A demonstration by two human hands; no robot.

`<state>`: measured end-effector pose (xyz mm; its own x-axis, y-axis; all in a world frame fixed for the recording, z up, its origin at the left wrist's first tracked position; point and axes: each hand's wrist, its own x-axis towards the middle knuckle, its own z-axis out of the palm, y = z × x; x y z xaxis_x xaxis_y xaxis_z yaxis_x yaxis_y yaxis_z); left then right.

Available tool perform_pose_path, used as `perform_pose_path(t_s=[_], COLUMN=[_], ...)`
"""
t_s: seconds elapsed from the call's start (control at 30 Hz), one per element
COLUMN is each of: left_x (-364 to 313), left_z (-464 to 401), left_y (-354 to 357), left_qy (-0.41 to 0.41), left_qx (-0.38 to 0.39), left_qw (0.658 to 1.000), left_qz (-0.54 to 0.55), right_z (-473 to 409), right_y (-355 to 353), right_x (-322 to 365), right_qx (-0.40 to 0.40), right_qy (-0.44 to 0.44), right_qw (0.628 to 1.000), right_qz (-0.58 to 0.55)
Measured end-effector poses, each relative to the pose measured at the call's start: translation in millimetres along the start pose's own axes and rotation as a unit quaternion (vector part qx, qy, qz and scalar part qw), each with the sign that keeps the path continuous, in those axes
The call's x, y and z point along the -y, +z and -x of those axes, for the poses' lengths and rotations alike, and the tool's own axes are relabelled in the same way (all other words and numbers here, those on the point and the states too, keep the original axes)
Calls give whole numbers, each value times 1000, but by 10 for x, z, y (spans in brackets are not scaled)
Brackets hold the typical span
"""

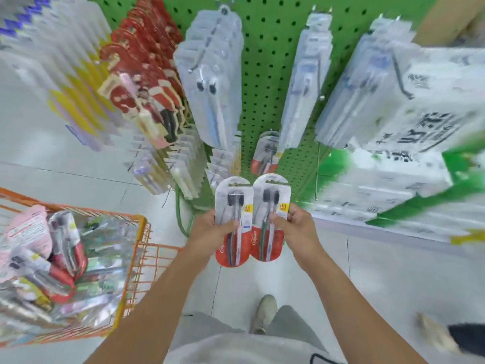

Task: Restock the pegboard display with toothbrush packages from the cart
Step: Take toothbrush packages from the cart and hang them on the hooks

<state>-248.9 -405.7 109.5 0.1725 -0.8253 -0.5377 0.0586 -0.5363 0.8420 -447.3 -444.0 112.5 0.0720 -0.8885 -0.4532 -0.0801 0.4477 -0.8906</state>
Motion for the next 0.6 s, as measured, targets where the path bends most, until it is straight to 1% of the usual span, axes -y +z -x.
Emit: perform_pose_path(t_s=[0.13, 0.37, 0.43, 0.53, 0.6], left_x=[-52, -58, -45, -29, -40], left_z=[-31, -14, -8, -16, -22], left_y=[152, 148, 134, 110, 104], left_qy=[1, -9, -8, -3, 5], left_qx=[-7, -8, -1, 0, 5], left_qw=[1000, 1000, 1000, 1000, 1000], left_qz=[-3, -9, -6, -8, -11], right_z=[-122, -321, -385, -614, -788], right_y=[-77, -6, 18, 46, 69], right_x=[-8, -152, -147, -91, -12], right_qx=[11, 16, 6, -17, -41], right_qy=[-4, 18, 29, 44, 70], right_qw=[1000, 1000, 999, 997, 993], right_qz=[2, 18, 19, 61, 84])
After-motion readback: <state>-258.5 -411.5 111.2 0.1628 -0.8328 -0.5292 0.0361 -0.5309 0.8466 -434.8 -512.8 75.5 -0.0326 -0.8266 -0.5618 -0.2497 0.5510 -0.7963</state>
